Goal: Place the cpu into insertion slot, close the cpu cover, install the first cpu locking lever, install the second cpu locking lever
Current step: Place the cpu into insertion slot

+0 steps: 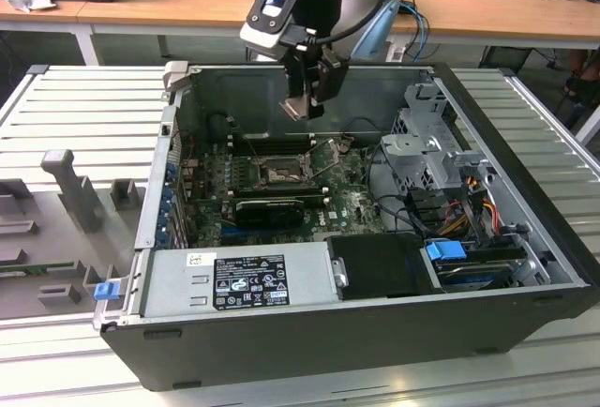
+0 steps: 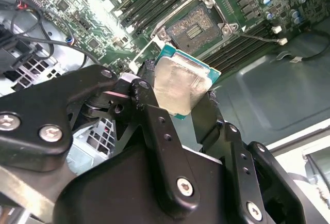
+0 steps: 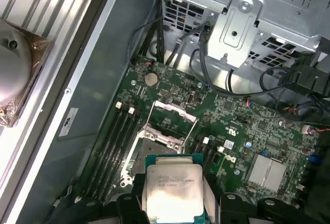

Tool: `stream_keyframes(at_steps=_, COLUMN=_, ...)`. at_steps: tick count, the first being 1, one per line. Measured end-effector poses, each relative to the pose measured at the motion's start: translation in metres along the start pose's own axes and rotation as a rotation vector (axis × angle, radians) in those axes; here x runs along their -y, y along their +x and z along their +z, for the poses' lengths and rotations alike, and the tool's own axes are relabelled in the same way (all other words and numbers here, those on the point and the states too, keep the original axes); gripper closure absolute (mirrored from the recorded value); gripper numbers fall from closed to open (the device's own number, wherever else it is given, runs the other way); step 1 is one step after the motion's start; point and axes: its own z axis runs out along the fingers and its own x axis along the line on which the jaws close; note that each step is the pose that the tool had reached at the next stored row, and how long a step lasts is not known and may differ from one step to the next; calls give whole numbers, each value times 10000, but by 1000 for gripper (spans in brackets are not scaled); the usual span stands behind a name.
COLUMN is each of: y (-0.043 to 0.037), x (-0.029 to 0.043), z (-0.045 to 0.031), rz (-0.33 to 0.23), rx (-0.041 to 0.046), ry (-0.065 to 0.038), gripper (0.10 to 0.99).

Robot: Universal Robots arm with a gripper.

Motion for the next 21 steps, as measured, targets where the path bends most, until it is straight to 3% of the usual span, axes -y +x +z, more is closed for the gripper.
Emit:
stream_keyframes(at_steps=3, y=0, x=1, z=11, rz=481, rx=42, ry=-9, gripper=561)
stream_keyframes(at_steps=21, y=-1, x=3, z=40, rz=1777, rx=154, ry=-30, gripper=561)
